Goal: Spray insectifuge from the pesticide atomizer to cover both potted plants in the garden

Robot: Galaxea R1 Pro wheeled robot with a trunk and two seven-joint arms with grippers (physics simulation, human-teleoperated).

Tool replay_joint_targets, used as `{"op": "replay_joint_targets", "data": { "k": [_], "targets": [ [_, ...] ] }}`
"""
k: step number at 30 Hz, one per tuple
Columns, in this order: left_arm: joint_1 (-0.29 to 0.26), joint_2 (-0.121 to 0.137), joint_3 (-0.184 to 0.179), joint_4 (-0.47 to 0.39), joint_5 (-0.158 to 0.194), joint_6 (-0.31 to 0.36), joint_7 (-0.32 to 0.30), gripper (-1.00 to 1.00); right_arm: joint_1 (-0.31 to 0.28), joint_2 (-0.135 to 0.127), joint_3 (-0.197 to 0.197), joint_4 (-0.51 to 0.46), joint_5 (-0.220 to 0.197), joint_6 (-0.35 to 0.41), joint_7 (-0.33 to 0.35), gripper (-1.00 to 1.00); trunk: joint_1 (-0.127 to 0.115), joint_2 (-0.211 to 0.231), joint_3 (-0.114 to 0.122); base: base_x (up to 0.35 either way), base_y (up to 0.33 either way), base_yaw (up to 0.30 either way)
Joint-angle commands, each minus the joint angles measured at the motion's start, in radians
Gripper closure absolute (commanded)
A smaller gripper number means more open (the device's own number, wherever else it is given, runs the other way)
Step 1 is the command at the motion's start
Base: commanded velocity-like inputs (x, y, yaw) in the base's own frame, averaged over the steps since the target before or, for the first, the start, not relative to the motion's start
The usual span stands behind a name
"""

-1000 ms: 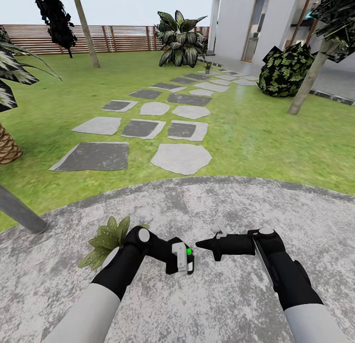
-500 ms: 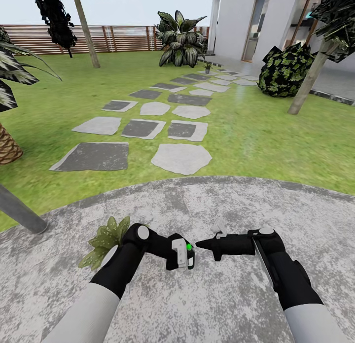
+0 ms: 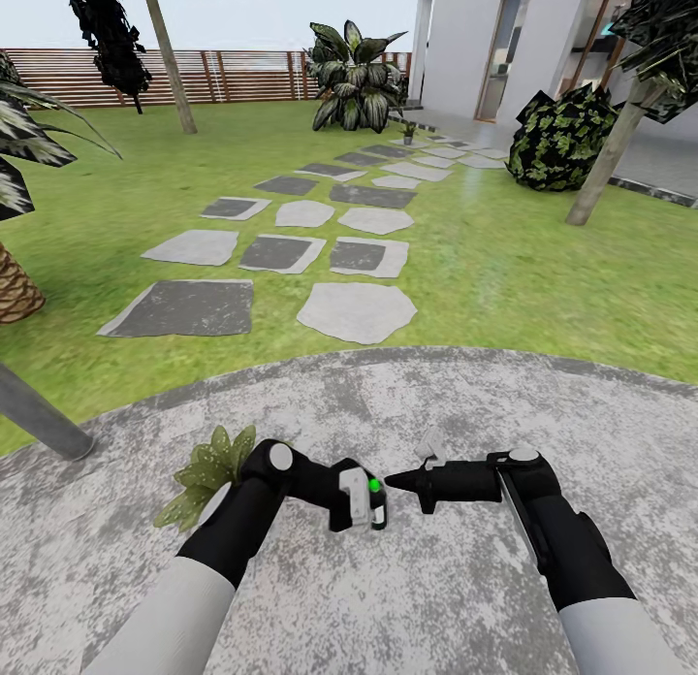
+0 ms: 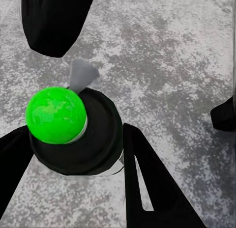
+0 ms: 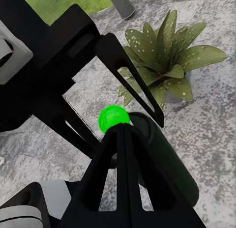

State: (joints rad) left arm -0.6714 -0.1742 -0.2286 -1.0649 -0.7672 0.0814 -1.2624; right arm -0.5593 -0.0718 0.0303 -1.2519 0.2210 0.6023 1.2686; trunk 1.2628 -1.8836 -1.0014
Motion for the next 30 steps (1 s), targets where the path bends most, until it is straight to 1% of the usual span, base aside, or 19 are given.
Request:
{"op": "replay_joint_targets", "data": {
  "k": [1, 3, 7, 18, 23, 24, 26, 28, 29, 30],
  "targets": [
    [0.000, 0.000, 0.000, -0.001, 0.012, 0.009, -0.005, 1.00, -0.001, 0.000, 0.000, -0.001, 0.005, 0.008, 0.005, 1.00, 0.000, 0.000, -0.001, 0.000, 0.000, 0.000],
    [0.000, 0.000, -0.001, 0.000, 0.023, 0.008, -0.005, 1.00, -0.001, 0.000, 0.000, -0.001, 0.005, 0.008, 0.005, 1.00, 0.000, 0.000, -0.001, 0.000, 0.000, 0.000],
    [0.000, 0.000, -0.002, 0.000, 0.028, 0.008, -0.004, 1.00, -0.001, 0.004, 0.000, -0.001, 0.005, 0.008, 0.005, 1.00, 0.000, 0.000, -0.001, 0.000, 0.000, 0.000],
    [0.000, 0.000, -0.003, 0.002, 0.029, 0.008, -0.003, 1.00, -0.001, 0.007, 0.000, -0.001, 0.005, 0.008, 0.005, 1.00, 0.000, 0.000, -0.001, 0.000, 0.000, 0.000],
    [0.000, 0.000, -0.001, 0.006, 0.027, 0.008, -0.003, 1.00, -0.001, 0.001, 0.000, -0.001, 0.005, 0.008, 0.005, 1.00, 0.000, 0.000, -0.001, 0.000, 0.000, 0.000],
    [0.000, 0.000, 0.002, 0.021, 0.025, 0.007, -0.003, 1.00, -0.001, 0.000, 0.000, -0.001, 0.005, 0.008, 0.005, 1.00, 0.000, 0.000, -0.001, 0.000, 0.000, 0.000],
    [0.000, 0.013, 0.004, 0.061, 0.023, 0.006, -0.001, 1.00, -0.001, 0.000, 0.000, -0.001, 0.005, 0.007, 0.005, 1.00, 0.000, 0.000, -0.001, 0.000, 0.000, 0.000],
    [0.000, 0.030, 0.005, 0.088, 0.022, 0.006, 0.000, 1.00, -0.001, 0.000, 0.000, -0.003, 0.004, -0.027, 0.007, 1.00, 0.000, 0.000, -0.001, 0.000, 0.000, 0.000],
    [0.000, 0.048, 0.006, 0.102, 0.022, 0.005, 0.002, 1.00, -0.001, -0.001, 0.000, -0.004, 0.004, -0.061, 0.009, 1.00, 0.000, 0.000, -0.001, 0.000, 0.000, 0.000],
    [0.000, 0.062, 0.007, 0.108, 0.022, 0.005, 0.003, 1.00, -0.001, -0.001, -0.001, -0.004, 0.003, -0.078, 0.011, 1.00, 0.000, 0.000, -0.001, 0.000, 0.000, 0.000]
  ]
}}
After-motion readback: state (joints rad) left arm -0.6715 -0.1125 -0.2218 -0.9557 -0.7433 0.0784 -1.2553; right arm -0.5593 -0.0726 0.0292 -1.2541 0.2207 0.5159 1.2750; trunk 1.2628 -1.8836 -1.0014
